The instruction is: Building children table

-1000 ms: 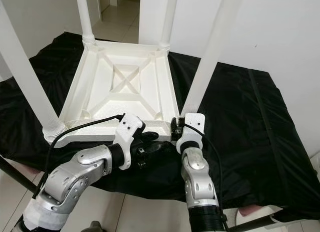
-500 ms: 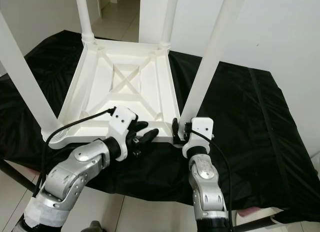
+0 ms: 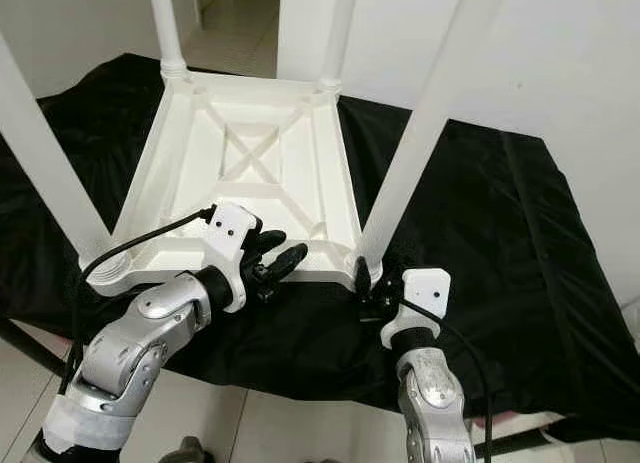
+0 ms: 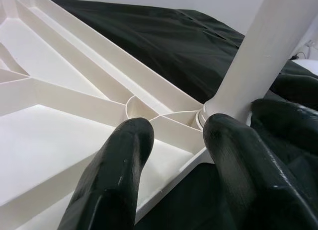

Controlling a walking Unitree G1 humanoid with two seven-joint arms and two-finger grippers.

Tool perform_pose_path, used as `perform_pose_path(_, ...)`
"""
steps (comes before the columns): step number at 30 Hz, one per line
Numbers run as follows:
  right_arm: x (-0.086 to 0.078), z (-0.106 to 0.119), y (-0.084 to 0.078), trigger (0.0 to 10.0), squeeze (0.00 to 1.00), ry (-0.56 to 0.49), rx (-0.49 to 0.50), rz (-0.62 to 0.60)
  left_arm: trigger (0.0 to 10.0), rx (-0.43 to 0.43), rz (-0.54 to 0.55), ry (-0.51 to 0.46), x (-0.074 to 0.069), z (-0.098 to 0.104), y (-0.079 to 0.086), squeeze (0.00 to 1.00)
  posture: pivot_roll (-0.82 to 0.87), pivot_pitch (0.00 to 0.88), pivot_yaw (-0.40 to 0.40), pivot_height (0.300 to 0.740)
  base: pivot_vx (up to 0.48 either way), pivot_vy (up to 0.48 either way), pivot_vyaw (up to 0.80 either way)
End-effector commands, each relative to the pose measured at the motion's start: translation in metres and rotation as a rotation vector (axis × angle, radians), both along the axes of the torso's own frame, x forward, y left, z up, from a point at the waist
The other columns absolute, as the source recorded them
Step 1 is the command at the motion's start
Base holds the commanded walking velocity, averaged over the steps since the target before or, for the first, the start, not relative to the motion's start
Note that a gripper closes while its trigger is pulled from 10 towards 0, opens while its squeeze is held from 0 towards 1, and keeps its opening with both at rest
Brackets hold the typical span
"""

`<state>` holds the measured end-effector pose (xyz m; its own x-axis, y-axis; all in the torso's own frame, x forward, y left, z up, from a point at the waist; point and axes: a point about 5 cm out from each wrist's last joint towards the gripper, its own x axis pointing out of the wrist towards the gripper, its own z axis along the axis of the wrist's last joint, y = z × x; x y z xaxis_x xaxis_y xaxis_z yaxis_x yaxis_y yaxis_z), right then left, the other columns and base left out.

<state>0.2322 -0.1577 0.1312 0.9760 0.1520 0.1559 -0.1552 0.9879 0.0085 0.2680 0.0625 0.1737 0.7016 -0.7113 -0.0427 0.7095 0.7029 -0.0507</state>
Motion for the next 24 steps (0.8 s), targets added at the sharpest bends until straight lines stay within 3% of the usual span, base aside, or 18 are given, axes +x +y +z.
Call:
perform_pose_path(1,-0.001,-0.001,0.001,0.0,0.0,0.005,0.007,0.03,10.0,0.003,0.03,-0.002,0.0,-0.001,0.003,0.0,0.14,0.081,-0.084,0.74,0.0,0.0,0.0)
perform_pose_path(5,-0.001,-0.002,0.003,0.0,0.0,0.009,0.009,0.057,10.0,0.004,0.034,-0.005,0.0,-0.001,0.003,0.0,0.15,0.075,-0.087,0.74,0.0,0.0,0.0)
perform_pose_path(6,-0.001,-0.003,0.008,3.3,0.0,0.022,0.018,0.105,10.0,0.003,0.039,-0.01,0.001,0.0,0.004,0.0,0.15,0.074,-0.088,0.74,0.0,0.0,0.0)
perform_pose_path(7,0.0,-0.004,0.012,10.0,0.0,0.034,0.024,0.146,10.0,0.011,0.05,-0.02,0.002,0.0,0.005,0.0,0.15,0.067,-0.095,0.74,0.0,0.0,0.0)
perform_pose_path(12,0.007,-0.007,0.021,10.0,0.0,0.049,0.004,0.296,10.0,0.018,0.072,-0.035,0.005,0.001,0.007,0.0,0.16,0.057,-0.105,0.74,0.0,0.0,0.0)
perform_pose_path(15,0.009,-0.007,0.022,10.0,0.0,0.048,-0.001,0.327,10.0,0.019,0.075,-0.037,0.005,0.001,0.007,0.0,0.17,0.058,-0.106,0.74,0.0,0.0,0.0)
perform_pose_path(17,0.02,-0.005,0.016,10.0,0.0,0.056,-0.012,0.357,10.0,0.029,0.083,-0.051,0.005,0.002,0.007,0.0,0.17,0.052,-0.113,0.74,0.0,0.0,0.0)
perform_pose_path(24,0.024,-0.002,0.01,10.0,0.0,0.066,-0.008,0.4,10.0,0.033,0.115,-0.071,0.007,0.004,0.012,0.0,0.19,0.04,-0.132,0.74,0.0,0.0,0.0)
